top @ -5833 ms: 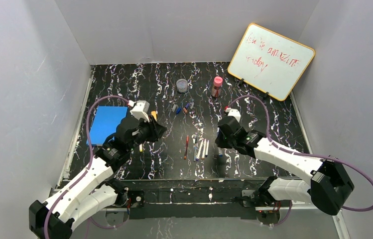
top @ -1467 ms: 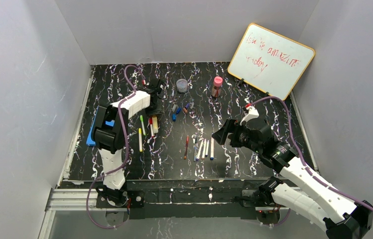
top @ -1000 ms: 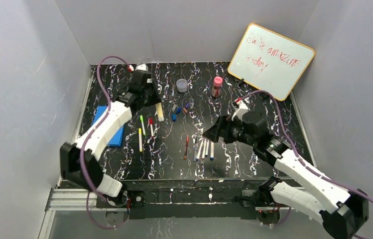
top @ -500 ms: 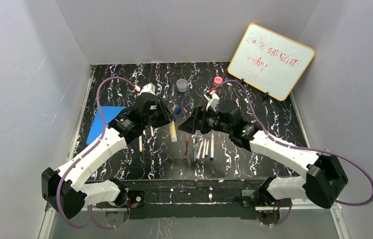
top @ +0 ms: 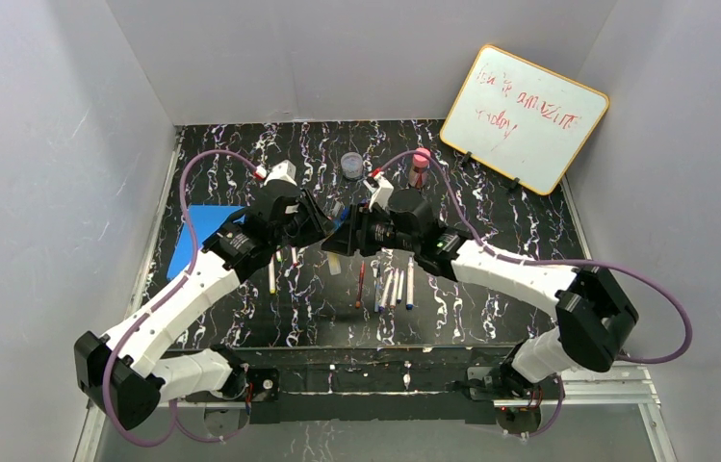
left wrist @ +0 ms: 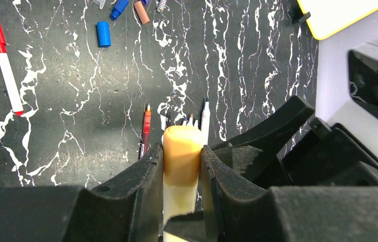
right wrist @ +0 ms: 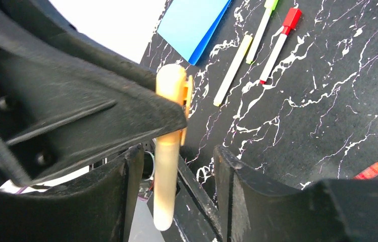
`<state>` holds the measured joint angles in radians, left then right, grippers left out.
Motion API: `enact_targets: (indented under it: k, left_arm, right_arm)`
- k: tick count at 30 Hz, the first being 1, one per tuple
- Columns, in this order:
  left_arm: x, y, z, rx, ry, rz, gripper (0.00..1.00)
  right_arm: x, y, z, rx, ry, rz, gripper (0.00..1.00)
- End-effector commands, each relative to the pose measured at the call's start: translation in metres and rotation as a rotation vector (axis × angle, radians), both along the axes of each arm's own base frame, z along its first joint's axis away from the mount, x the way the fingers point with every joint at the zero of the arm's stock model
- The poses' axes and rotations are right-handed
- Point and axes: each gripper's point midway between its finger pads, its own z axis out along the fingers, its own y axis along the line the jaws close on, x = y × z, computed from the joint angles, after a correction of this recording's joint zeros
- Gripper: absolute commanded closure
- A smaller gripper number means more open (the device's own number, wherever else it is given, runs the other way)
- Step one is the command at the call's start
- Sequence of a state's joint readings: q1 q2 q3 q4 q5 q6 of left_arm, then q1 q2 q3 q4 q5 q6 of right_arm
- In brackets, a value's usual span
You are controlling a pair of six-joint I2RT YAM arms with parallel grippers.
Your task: Open the pen caps
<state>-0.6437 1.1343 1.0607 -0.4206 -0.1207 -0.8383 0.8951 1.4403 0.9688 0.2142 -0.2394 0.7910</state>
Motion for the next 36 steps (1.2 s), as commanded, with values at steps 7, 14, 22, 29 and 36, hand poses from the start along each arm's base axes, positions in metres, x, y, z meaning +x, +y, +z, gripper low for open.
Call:
enact_targets:
  k: [7, 14, 22, 29, 36]
  left_arm:
    - [-0.004, 0.007, 0.020, -0.012, -0.043, 0.010, 0.97]
    - [-0.011, 0.012, 0.050, -0.016, -0.144, -0.039, 0.37]
    - [-0.071, -0.050, 0.100, -0.356, -0.356, -0.529, 0.19]
    - [-0.104, -0.074, 0.130, -0.622, -0.408, -0.736, 0.30]
    - [-0.105, -0.074, 0.123, -0.629, -0.399, -0.739, 0.57]
  right_arm:
    - [-0.005, 0.020, 0.015, 0.068, 0.011, 0.077, 0.83]
    - [-0.023, -0.004, 0.049, 0.119, -0.099, 0.108, 0.99]
    - [-0.084, -0.043, 0.081, 0.293, -0.155, 0.292, 0.99]
    - [-0.092, -0.052, 0.096, 0.352, -0.194, 0.297, 0.99]
    - [-0.091, -0.052, 0.103, 0.390, -0.206, 0.280, 0.99]
